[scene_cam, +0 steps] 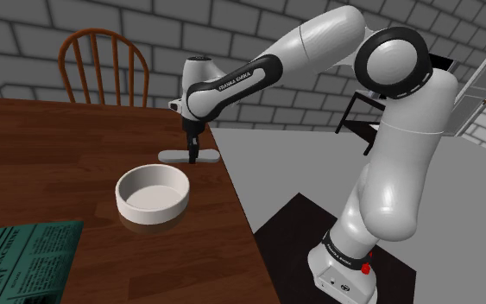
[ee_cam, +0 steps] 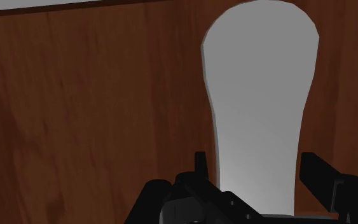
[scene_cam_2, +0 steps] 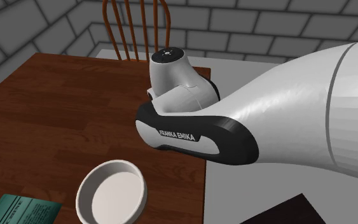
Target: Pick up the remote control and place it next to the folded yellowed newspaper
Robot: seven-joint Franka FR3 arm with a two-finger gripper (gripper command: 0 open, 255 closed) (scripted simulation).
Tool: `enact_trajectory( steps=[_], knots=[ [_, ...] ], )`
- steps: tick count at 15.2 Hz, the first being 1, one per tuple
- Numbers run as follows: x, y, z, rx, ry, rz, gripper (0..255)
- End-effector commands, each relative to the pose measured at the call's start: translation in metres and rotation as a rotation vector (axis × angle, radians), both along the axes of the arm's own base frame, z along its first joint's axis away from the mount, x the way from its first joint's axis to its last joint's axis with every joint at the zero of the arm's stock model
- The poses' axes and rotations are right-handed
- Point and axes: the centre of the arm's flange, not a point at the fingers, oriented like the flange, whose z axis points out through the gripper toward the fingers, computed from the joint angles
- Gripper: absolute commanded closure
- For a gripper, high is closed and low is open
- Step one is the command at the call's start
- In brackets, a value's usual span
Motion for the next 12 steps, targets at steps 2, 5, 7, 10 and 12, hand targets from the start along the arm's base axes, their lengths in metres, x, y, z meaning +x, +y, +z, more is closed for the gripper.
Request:
enact_trajectory(
  steps=[2, 5, 7, 10, 12],
  knots=[
    [0.000, 0.000, 0.000, 0.000, 0.000, 0.000, 255],
    [0.000, 0.000, 0.005, 0.000, 0.000, 0.000, 255],
    [0.000, 0.000, 0.016, 0.000, 0.000, 0.000, 255],
    [0.000, 0.000, 0.032, 0.000, 0.000, 0.000, 255],
    [0.000, 0.000, 0.042, 0.000, 0.000, 0.000, 255]
  ],
)
